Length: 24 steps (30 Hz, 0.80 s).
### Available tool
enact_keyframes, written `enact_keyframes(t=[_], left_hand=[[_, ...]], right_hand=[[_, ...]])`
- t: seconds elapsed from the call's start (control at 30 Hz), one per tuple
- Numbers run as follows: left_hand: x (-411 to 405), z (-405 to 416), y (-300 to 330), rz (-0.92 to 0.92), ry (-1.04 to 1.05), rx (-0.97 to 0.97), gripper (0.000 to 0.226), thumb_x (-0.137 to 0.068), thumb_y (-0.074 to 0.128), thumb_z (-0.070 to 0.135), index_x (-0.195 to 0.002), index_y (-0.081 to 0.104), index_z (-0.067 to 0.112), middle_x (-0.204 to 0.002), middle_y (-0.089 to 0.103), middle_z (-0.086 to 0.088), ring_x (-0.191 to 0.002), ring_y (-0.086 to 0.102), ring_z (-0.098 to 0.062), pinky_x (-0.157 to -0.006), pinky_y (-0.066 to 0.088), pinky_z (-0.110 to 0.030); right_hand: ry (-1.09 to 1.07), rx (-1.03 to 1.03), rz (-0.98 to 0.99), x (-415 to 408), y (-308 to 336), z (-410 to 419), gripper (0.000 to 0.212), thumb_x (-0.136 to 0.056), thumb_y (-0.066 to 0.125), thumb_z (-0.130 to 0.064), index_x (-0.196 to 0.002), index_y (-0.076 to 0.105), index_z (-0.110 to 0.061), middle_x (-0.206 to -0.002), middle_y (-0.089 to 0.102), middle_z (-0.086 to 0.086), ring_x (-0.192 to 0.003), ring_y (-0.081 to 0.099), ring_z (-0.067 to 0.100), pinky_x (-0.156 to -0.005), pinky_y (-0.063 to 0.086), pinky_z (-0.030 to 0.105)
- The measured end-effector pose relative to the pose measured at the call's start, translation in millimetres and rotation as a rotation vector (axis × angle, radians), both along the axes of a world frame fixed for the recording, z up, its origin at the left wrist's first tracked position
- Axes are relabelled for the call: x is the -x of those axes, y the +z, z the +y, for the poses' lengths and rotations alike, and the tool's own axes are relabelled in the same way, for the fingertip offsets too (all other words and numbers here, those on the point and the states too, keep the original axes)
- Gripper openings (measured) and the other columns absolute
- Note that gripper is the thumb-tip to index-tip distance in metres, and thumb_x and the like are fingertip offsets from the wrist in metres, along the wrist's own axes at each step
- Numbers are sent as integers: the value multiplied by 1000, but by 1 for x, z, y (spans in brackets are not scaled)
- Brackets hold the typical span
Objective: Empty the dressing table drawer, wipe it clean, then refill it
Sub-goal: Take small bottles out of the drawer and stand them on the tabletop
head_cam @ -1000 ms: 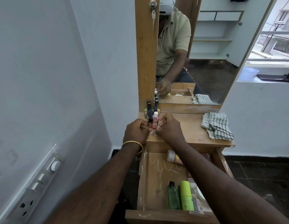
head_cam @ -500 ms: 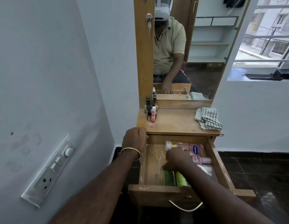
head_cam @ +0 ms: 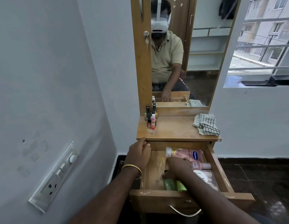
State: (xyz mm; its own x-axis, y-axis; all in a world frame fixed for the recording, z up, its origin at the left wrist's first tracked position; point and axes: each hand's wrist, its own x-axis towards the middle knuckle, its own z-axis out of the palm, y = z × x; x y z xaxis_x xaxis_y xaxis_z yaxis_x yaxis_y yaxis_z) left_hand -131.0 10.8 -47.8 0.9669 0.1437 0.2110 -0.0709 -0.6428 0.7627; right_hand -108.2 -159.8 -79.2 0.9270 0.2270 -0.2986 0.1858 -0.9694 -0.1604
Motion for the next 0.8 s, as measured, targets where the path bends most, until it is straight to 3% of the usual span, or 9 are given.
enact_keyframes(t=[0.13,0.27,0.37,0.47,0.6,0.67,0.8], left_hand=[[-3,2,-7,46,-3,-39,33,-94,55,31,-124,60,20,-114,66,3,-106,61,-11,-88,48,-25],[-4,-2,-5,106,-88,-49,37,-89,62,23,-125,60,22,-114,65,6,-105,60,-6,-91,50,-23],[-4,-7,-3,147,-164,-52,34,-88,61,19,-122,62,23,-110,66,9,-102,60,-5,-91,52,-23],[-5,-8,-5,155,-202,-15,29,-88,60,13,-115,66,23,-103,68,9,-96,61,-1,-82,49,-14],[-8,-1,-3,187,-192,104,28,-87,59,5,-107,70,22,-100,71,8,-95,64,-3,-79,48,-11],[-11,4,0,190,-195,148,30,-85,62,5,-107,71,23,-101,72,9,-97,66,-4,-80,50,-13],[-19,14,16,130,-232,197,38,-78,77,13,-114,71,22,-96,71,14,-86,65,8,-72,49,-8]], right_hand=[[-31,-92,41,1,2,0,55,-73,80,-46,-117,58,-22,-116,65,0,-106,60,20,-87,49,34],[-41,-193,134,0,2,-3,55,-71,84,-40,-117,60,-22,-114,65,0,-102,60,18,-84,51,32],[36,-196,194,-1,6,-7,42,-77,80,-37,-112,67,-19,-106,67,0,-97,61,17,-78,50,28],[89,-212,201,-1,10,-10,25,-80,78,-34,-99,66,-22,-87,60,-8,-88,57,13,-67,44,23],[66,-323,100,-7,34,-12,20,-80,78,-35,-89,61,-30,-91,60,-8,-85,56,10,-73,48,26],[21,-451,16,-13,55,-11,21,-78,81,-32,-85,61,-30,-87,59,-9,-79,54,7,-65,44,24],[2,-647,-200,-32,92,0,21,-75,83,-22,-92,71,-19,-90,66,-4,-83,60,13,-69,48,24]])
